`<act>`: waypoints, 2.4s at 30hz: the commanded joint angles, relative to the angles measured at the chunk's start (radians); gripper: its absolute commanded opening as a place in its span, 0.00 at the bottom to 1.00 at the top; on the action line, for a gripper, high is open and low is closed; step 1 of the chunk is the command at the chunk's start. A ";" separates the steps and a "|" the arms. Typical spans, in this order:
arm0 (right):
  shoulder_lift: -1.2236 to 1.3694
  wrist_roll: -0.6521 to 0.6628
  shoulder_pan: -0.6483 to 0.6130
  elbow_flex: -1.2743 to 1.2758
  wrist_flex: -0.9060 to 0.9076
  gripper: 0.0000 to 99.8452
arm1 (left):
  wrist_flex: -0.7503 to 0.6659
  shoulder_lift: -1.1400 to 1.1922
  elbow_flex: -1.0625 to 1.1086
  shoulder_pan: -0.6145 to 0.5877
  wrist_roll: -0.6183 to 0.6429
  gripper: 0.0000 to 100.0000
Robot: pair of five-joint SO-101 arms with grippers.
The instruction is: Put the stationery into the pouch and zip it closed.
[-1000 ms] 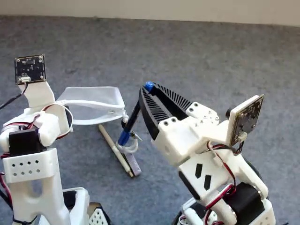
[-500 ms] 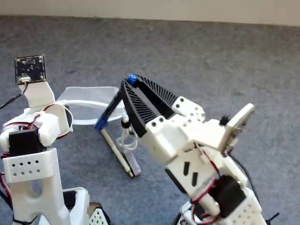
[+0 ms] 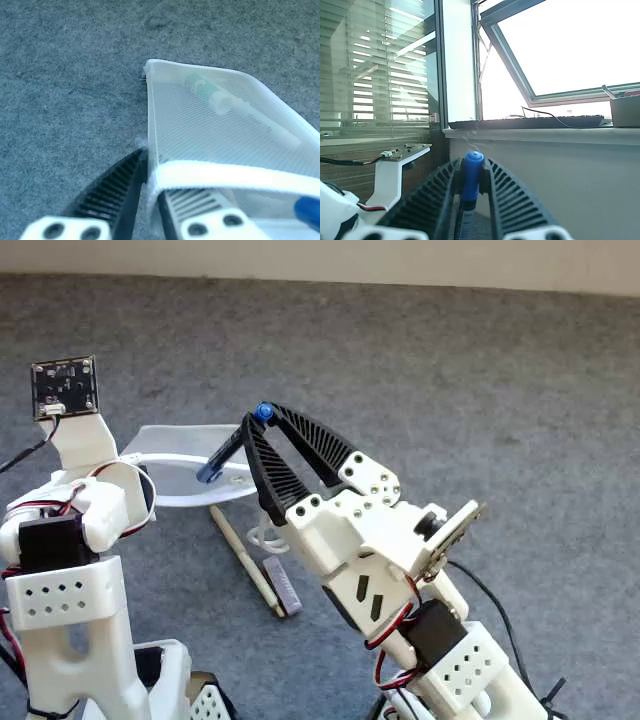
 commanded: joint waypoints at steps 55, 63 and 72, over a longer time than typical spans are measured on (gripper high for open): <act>-0.010 0.178 -0.280 0.189 0.255 0.17 | -0.031 -0.025 -0.013 -0.010 -0.005 0.01; -0.010 0.178 -0.278 0.030 0.536 0.15 | -0.046 -0.025 -0.013 -0.015 -0.006 0.01; -0.008 0.178 -0.229 -0.176 0.931 0.15 | -0.052 -0.027 -0.019 -0.053 -0.003 0.01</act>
